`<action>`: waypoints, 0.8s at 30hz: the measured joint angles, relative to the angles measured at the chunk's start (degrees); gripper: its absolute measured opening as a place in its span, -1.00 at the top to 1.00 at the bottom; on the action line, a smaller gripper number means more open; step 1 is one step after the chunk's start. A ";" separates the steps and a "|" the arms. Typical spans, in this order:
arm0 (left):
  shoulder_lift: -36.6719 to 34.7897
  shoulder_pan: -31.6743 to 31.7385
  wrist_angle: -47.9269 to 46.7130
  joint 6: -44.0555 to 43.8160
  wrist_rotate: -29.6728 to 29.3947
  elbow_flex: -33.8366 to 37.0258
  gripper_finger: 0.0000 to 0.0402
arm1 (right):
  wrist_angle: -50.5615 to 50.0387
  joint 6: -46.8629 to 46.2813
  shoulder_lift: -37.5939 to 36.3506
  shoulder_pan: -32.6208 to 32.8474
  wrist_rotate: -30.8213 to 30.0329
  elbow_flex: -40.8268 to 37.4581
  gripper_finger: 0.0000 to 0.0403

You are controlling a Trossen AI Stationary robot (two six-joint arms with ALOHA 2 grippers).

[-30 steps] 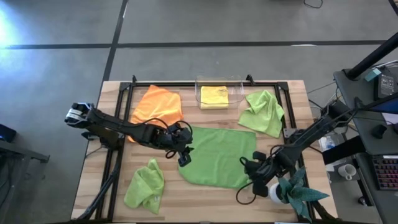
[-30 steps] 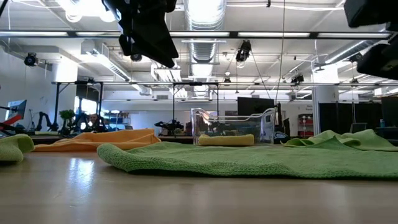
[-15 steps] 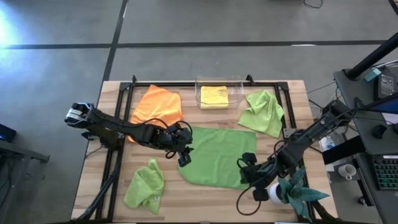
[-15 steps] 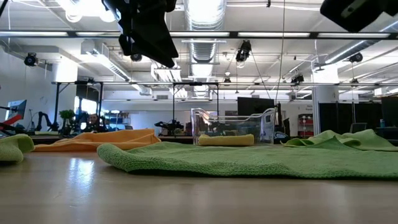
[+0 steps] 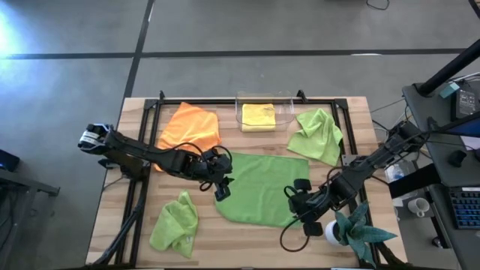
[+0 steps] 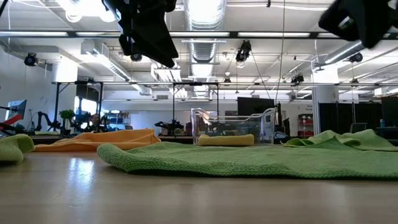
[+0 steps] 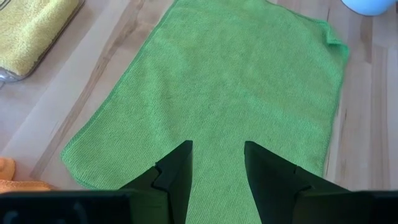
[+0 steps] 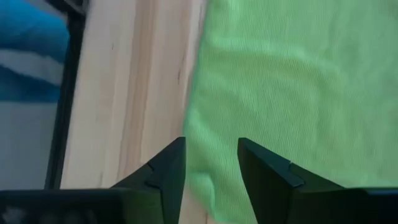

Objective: Fold microfiber towels
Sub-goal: Fold the green microfiber cloth

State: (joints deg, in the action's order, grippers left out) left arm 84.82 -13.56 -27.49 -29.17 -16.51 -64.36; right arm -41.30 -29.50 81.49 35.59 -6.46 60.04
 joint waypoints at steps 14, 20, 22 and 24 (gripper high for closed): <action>0.44 -3.83 1.93 2.93 4.51 2.21 0.35 | 8.64 -0.06 0.35 0.50 8.59 -11.43 0.30; 2.98 -6.52 1.97 2.91 5.86 2.67 0.35 | 13.21 -0.06 0.37 0.50 9.84 -15.30 0.30; 4.34 -7.50 1.61 2.84 6.56 2.67 0.35 | 13.72 -0.09 0.37 0.50 9.94 -16.43 0.30; 5.88 -8.28 1.60 2.77 6.60 2.67 0.35 | 13.74 -0.59 0.37 0.50 9.96 -17.53 0.30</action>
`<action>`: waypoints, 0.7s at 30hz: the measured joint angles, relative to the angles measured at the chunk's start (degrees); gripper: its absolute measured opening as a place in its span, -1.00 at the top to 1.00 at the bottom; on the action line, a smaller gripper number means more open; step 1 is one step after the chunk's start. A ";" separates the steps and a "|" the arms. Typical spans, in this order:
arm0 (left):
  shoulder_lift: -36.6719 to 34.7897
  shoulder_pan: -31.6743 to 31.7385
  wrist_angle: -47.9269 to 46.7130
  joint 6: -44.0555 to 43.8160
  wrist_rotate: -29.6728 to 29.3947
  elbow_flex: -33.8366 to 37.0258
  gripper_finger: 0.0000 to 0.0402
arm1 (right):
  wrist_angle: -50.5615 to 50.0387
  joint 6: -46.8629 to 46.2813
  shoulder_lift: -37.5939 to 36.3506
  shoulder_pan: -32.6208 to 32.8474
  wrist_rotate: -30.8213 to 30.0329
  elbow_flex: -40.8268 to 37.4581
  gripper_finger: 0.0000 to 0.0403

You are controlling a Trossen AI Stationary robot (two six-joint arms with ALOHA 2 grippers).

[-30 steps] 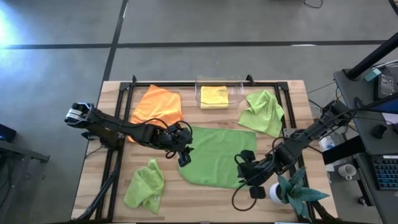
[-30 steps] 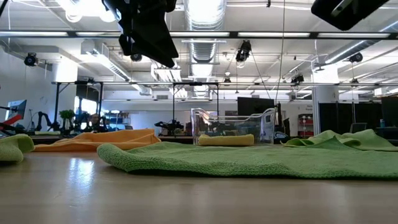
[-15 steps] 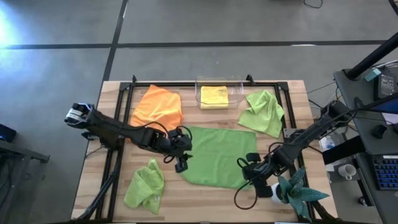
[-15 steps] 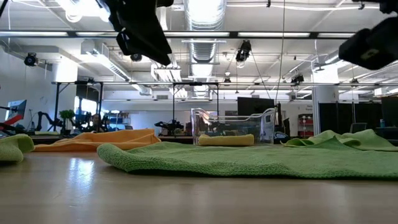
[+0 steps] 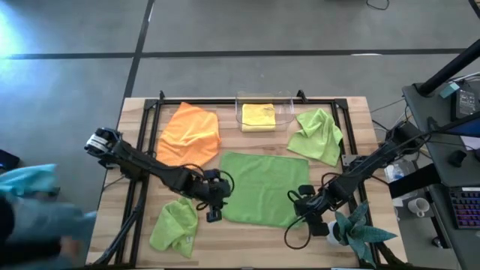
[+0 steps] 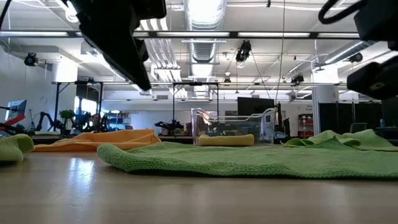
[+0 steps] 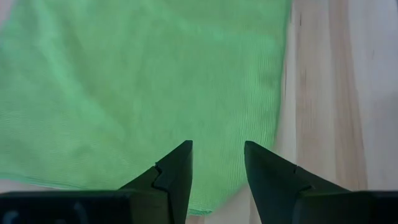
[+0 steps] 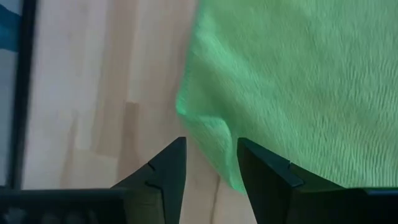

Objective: Fold microfiber towels
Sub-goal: Fold the green microfiber cloth

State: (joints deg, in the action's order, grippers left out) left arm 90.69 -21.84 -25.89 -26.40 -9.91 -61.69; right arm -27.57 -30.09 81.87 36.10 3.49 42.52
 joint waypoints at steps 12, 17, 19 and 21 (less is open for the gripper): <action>5.48 -1.14 1.50 -0.23 1.44 -0.04 0.35 | 5.25 -4.00 0.00 -0.22 1.35 -4.52 0.30; 6.46 -1.16 1.62 -0.23 1.59 0.01 0.35 | 6.84 -4.49 0.00 -0.32 0.94 -5.92 0.30; 6.62 -1.16 1.42 -0.23 1.84 0.11 0.35 | 6.95 -5.94 0.00 -0.51 0.84 -6.42 0.30; 6.69 -1.16 1.53 -0.21 1.87 0.18 0.35 | 6.89 -6.94 0.00 -0.55 0.84 -6.93 0.30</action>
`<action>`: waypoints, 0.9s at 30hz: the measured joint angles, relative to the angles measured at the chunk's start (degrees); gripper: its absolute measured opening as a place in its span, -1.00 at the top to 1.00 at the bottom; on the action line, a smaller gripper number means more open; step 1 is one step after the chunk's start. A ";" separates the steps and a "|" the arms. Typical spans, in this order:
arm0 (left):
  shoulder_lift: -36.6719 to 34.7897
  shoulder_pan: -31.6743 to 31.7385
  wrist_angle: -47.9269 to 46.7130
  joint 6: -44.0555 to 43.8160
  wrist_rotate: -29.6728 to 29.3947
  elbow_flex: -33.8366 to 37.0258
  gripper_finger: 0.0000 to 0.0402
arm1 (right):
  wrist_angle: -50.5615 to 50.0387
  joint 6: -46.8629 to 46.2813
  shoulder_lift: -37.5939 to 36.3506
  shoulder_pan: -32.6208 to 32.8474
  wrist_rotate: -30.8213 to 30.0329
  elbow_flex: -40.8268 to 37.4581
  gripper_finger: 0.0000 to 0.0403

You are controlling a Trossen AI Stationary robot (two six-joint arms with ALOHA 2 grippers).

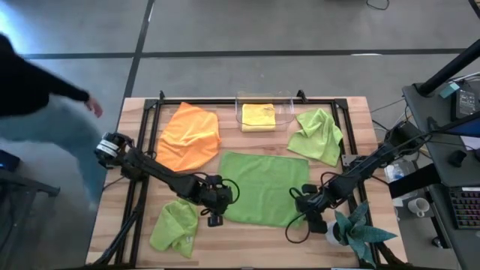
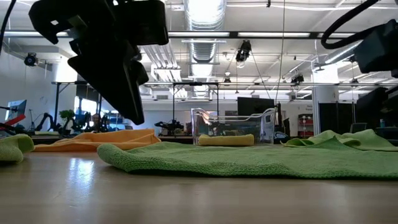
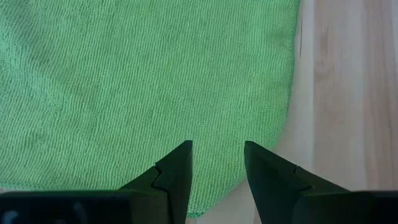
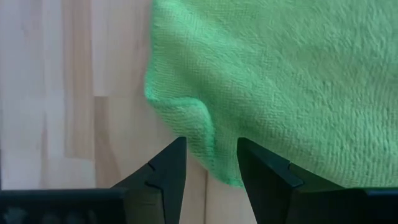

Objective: Fold microfiber towels
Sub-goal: Fold the green microfiber cloth

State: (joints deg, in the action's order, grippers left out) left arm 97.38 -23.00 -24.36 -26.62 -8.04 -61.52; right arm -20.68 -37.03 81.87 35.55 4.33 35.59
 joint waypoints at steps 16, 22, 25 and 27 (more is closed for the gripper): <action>0.00 -0.37 -0.17 0.03 0.55 0.20 0.35 | 3.96 -2.66 4.26 0.00 1.83 0.61 0.30; 0.00 -0.37 -0.20 0.02 0.64 0.33 0.35 | 3.64 -1.90 4.57 0.07 2.35 2.39 0.32; 0.00 -0.37 -0.17 0.03 0.80 0.44 0.35 | 3.73 -1.72 4.58 0.07 2.35 2.66 0.38; 0.00 -0.37 -0.15 0.03 0.93 0.58 0.35 | 3.68 -1.80 4.96 0.07 2.70 2.64 0.44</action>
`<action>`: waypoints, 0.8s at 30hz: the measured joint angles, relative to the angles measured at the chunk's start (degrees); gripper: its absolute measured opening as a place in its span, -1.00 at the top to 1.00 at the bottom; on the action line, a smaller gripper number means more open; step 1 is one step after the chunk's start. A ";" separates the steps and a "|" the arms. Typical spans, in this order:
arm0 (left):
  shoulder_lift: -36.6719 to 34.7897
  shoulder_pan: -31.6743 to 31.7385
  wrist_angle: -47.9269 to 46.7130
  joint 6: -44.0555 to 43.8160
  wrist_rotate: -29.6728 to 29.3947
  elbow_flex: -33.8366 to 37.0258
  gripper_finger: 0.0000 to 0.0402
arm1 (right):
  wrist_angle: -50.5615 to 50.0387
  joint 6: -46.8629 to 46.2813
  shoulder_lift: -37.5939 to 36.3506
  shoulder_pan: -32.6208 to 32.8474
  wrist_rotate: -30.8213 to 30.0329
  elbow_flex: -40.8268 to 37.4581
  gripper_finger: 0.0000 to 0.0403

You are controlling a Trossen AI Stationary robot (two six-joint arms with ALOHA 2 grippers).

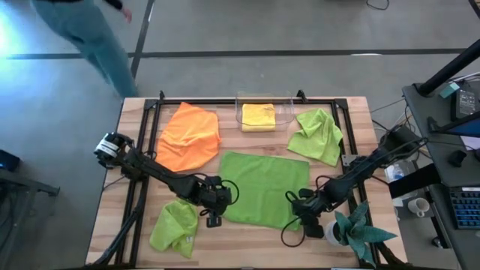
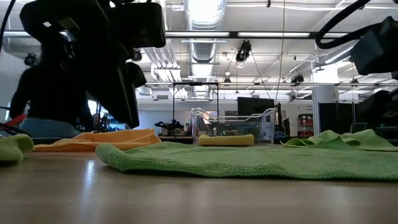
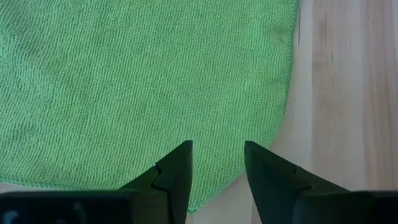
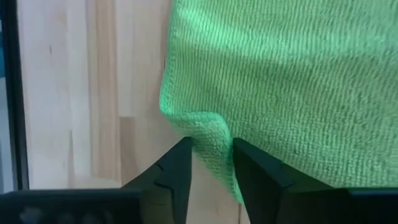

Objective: Fold microfiber towels
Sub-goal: Fold the green microfiber cloth

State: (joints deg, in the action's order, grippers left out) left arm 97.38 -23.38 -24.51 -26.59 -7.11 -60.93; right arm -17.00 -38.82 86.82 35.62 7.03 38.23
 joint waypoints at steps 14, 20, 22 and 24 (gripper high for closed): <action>0.00 0.00 -0.02 0.00 0.87 0.62 0.35 | 0.13 -0.81 -0.18 -0.02 2.53 -0.08 0.73; 0.00 0.00 -0.02 0.00 0.94 0.62 0.35 | 0.14 -1.27 -0.54 -0.02 2.53 -0.08 0.83; 0.00 -0.01 0.00 0.00 0.94 0.62 0.35 | 0.18 -1.27 -0.54 -0.02 2.51 -0.08 0.92; 0.00 0.00 0.00 0.01 0.94 0.62 0.35 | 0.19 -1.43 -0.54 -0.02 2.51 -0.08 0.95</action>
State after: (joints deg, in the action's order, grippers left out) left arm 97.38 -23.38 -24.51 -26.58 -6.17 -60.31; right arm -16.81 -40.25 86.28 35.59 9.54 38.15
